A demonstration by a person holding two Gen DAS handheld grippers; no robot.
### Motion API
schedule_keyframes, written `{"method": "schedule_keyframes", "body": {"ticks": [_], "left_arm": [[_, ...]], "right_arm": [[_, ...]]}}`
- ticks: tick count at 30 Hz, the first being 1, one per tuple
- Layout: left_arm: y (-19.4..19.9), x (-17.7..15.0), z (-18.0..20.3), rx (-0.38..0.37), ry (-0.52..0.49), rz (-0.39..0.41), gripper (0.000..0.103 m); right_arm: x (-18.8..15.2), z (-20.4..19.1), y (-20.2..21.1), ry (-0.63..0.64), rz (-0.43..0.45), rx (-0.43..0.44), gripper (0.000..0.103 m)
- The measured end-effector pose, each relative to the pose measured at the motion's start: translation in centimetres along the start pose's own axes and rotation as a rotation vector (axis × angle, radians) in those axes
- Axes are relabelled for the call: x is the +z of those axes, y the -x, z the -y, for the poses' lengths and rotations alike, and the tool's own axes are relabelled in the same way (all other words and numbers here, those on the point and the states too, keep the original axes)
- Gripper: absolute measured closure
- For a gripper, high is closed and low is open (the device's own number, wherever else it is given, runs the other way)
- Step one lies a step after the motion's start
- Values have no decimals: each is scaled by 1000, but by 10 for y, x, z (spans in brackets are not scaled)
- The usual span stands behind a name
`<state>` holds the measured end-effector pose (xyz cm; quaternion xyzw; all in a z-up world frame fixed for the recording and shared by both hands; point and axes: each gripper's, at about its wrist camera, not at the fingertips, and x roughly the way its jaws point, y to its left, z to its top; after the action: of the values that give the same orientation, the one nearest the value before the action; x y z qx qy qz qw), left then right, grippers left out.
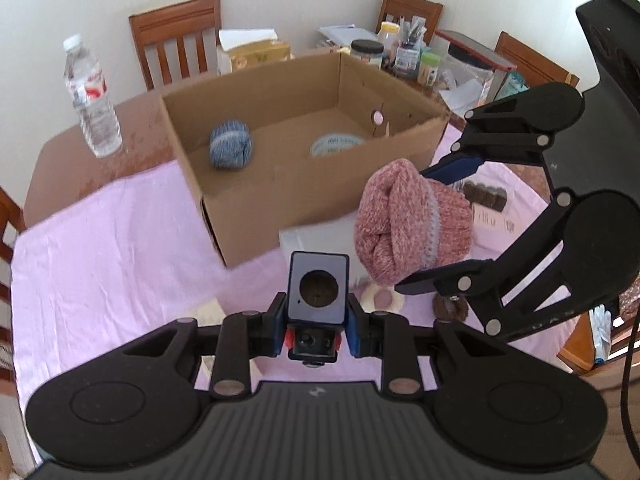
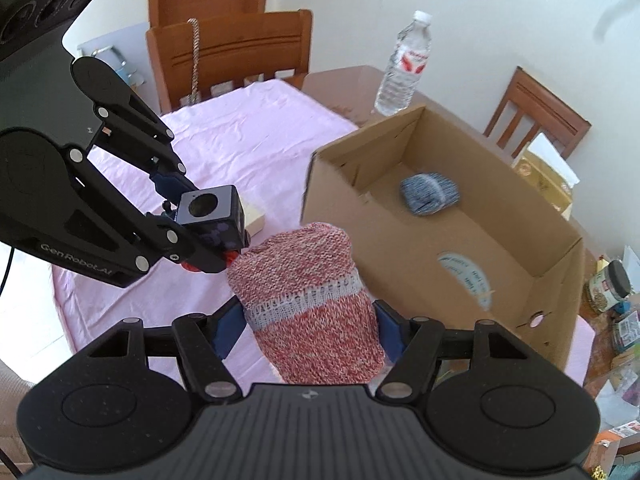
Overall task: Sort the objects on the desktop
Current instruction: 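Grasp the pink knit sock with the right tool while the left tool holds the train, then carry the train and sock into the box and open both tools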
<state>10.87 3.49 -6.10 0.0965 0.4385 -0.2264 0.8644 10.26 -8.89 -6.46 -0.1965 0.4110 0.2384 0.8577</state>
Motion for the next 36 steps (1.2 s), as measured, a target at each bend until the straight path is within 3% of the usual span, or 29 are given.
{"method": "schedule_keyframes", "body": {"ticks": [18,32,33,36], "left_arm": [[1,66,-16,45,-32,80,76],[-28,103,-44,67,-8,99,75],[-31,103,-47,67,-4,98,75],[-36,105,-52,79,16,90,53]], "right_arm": [[31,47,10,-24,37,-101,30],[50,64,-1,-45,45,-119,30],[50,65,-2,-46,43,-119,30],[52,69,-5,-55,36,-123,30]]}}
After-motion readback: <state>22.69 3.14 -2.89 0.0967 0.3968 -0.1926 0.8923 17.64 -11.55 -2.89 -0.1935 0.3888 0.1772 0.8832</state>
